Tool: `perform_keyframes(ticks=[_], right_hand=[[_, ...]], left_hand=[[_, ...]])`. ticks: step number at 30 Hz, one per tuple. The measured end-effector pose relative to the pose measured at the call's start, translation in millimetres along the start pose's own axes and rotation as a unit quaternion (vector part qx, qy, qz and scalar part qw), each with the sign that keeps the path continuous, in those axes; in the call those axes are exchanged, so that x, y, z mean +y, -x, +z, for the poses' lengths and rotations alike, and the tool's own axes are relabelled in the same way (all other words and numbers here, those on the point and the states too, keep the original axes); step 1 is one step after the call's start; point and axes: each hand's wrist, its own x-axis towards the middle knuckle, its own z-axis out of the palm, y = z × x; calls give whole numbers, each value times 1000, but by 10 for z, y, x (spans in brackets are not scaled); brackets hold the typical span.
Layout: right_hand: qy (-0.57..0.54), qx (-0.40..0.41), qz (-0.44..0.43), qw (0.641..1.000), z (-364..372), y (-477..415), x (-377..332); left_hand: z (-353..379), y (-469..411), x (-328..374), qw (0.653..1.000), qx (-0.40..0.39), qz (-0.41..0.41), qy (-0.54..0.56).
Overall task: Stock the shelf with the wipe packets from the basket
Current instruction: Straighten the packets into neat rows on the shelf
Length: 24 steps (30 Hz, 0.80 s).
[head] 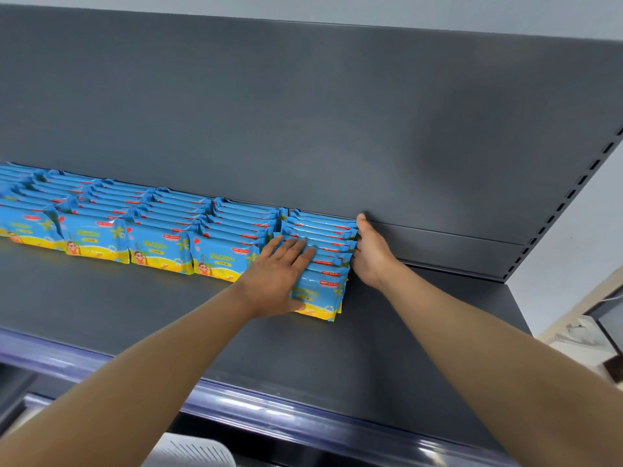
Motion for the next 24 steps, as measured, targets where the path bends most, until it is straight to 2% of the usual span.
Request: perform_keyframes(ticks=[6, 15, 17, 20, 24], right_hand=[[5, 49, -22, 999, -21, 14, 25], [-47, 23, -8, 999, 11, 44, 50], [2, 51, -21, 998, -29, 56, 55], [146, 145, -30, 978, -97, 46, 60], [193, 133, -25, 972, -70, 82, 54]], left_hand=[[5, -8, -1, 1000, -6, -4, 6], [7, 0, 5, 1000, -15, -10, -6], [11, -1, 11, 1000, -13, -11, -12], [7, -4, 13, 1000, -11, -16, -20], [-4, 10, 11, 1000, -14, -22, -16]])
